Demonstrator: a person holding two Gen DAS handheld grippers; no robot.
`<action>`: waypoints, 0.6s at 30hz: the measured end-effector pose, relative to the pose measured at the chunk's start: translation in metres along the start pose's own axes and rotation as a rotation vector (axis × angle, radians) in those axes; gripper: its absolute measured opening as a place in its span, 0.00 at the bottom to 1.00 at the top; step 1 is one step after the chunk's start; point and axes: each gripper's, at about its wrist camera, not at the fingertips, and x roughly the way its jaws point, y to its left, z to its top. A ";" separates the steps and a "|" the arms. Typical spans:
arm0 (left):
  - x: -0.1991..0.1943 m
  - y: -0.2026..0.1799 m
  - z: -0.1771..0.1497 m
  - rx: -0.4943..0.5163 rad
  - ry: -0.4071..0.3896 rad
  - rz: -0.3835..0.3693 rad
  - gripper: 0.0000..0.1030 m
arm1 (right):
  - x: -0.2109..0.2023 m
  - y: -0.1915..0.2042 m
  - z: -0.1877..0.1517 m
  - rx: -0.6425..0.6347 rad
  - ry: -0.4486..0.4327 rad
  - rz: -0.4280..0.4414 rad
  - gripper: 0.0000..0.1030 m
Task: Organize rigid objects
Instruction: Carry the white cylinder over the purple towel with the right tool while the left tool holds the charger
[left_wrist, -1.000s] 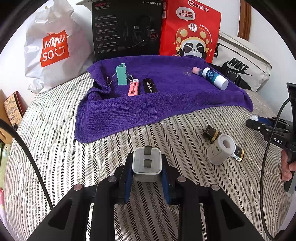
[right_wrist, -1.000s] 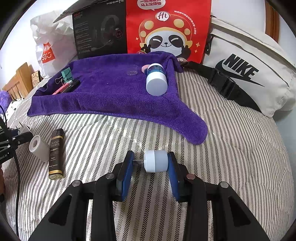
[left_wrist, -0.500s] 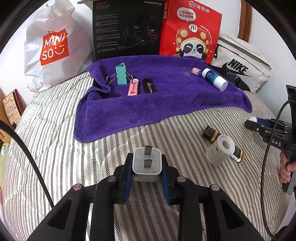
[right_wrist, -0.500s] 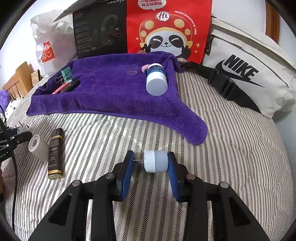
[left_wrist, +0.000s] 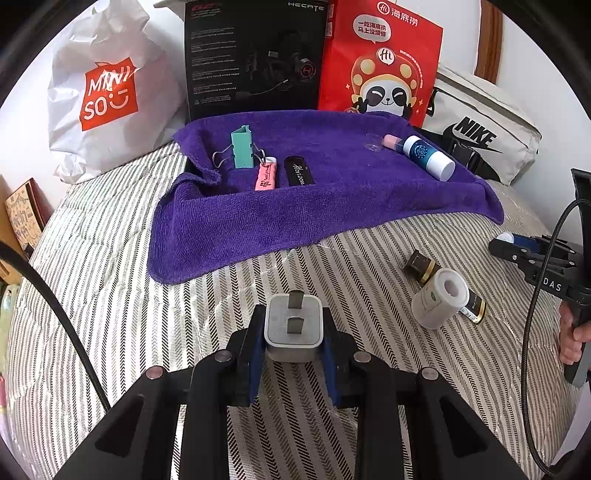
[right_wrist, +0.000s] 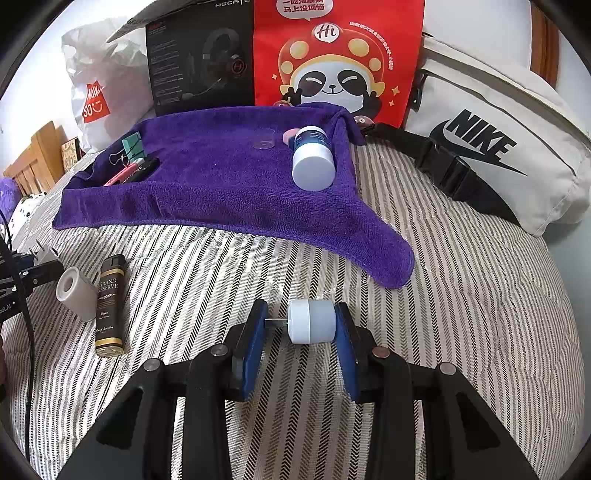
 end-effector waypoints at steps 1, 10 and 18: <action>0.000 -0.001 0.000 0.001 0.000 0.001 0.25 | 0.000 0.000 0.000 -0.001 0.000 -0.001 0.34; 0.001 -0.001 0.000 0.001 0.000 0.001 0.24 | 0.000 0.000 0.000 0.002 0.000 0.002 0.34; 0.000 -0.003 0.000 0.010 -0.002 0.013 0.24 | -0.001 0.000 0.000 0.005 -0.001 0.005 0.34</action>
